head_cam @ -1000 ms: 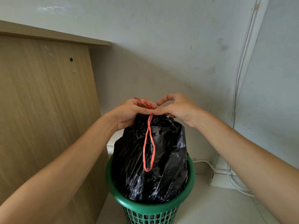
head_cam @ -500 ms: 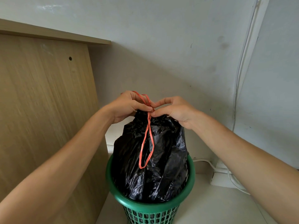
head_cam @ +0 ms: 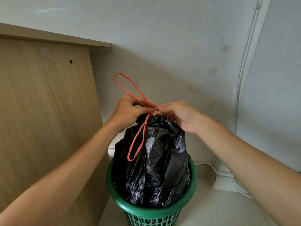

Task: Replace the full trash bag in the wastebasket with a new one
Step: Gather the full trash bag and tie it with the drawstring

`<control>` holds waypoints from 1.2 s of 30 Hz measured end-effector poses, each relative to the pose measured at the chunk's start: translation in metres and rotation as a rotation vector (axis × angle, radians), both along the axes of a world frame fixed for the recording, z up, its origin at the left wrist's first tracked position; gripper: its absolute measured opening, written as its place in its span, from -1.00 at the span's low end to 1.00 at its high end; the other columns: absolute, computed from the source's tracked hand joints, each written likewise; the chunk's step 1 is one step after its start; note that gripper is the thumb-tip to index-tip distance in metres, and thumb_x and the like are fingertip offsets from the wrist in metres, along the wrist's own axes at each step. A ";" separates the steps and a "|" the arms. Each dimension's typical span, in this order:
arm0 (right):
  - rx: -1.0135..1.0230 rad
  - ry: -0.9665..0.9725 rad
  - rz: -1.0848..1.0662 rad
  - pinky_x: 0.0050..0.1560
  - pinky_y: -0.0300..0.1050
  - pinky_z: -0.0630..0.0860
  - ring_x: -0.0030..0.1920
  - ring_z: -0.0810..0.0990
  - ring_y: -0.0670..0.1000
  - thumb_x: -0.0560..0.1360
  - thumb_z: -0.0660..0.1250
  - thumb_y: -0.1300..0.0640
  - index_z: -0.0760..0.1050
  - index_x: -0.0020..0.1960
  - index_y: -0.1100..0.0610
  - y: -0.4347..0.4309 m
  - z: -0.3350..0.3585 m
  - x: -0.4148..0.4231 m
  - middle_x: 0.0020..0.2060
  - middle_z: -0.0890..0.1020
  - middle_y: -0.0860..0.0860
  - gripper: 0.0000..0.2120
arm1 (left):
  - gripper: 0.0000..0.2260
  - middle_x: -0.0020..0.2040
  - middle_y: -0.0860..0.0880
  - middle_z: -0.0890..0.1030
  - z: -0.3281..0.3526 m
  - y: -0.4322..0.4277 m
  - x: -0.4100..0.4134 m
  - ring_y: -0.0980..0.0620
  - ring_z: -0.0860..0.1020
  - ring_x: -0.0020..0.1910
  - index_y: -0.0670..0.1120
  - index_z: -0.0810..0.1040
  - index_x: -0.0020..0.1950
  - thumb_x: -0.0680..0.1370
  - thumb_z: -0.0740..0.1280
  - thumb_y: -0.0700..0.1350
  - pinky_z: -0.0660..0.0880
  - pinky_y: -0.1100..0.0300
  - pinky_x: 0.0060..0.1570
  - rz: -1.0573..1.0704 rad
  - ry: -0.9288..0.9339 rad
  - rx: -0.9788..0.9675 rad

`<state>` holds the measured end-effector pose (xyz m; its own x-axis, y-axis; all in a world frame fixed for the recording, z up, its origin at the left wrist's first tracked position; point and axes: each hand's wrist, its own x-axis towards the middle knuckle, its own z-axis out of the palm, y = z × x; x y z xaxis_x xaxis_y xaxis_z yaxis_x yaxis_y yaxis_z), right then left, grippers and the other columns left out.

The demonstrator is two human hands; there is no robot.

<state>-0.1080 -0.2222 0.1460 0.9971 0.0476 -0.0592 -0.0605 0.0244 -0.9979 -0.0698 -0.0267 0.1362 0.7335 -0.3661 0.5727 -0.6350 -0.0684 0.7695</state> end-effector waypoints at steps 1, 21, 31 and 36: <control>-0.004 -0.008 0.006 0.05 -0.02 0.60 -0.17 0.63 0.10 0.45 0.48 0.31 0.72 -0.18 0.16 0.000 0.000 -0.001 -0.25 0.71 0.11 -0.90 | -0.85 -0.12 -0.04 0.78 -0.002 -0.001 0.000 0.00 0.73 -0.03 -0.08 0.78 -0.07 0.44 0.56 -0.29 0.59 0.24 0.05 0.011 -0.005 -0.030; -0.162 -0.226 0.119 0.06 0.03 0.50 -0.10 0.52 0.13 0.46 0.54 0.22 0.69 -0.25 0.06 -0.004 -0.006 -0.001 -0.12 0.61 0.23 -0.86 | -0.77 0.15 -0.16 0.70 -0.013 0.010 0.012 -0.04 0.65 0.15 -0.17 0.74 0.07 0.59 0.34 -0.10 0.56 0.04 0.26 -0.434 0.536 -0.210; -0.428 -0.286 0.259 -0.09 -0.24 0.51 -0.24 0.60 -0.12 0.54 0.39 0.25 0.61 -0.13 0.18 -0.042 -0.012 0.001 -0.29 0.64 -0.05 -0.92 | -0.65 -0.12 -0.17 0.60 -0.012 0.010 0.008 -0.05 0.64 -0.23 -0.08 0.50 -0.30 0.67 0.30 -0.03 0.62 0.18 -0.28 -0.135 0.675 -0.215; -0.490 -0.240 0.346 0.02 -0.18 0.54 -0.16 0.63 -0.13 0.59 0.31 0.31 0.68 -0.14 0.07 -0.064 -0.016 -0.003 -0.21 0.70 -0.04 -0.75 | -0.64 -0.28 0.07 0.57 -0.004 0.010 0.013 0.03 0.54 -0.12 0.02 0.46 -0.32 0.68 0.26 -0.04 0.49 0.19 -0.30 0.123 0.642 -0.050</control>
<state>-0.1108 -0.2861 0.1300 0.9173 0.3925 0.0668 0.2428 -0.4184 -0.8752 -0.0563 -0.0167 0.1324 0.9700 -0.2421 0.0206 -0.0376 -0.0657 0.9971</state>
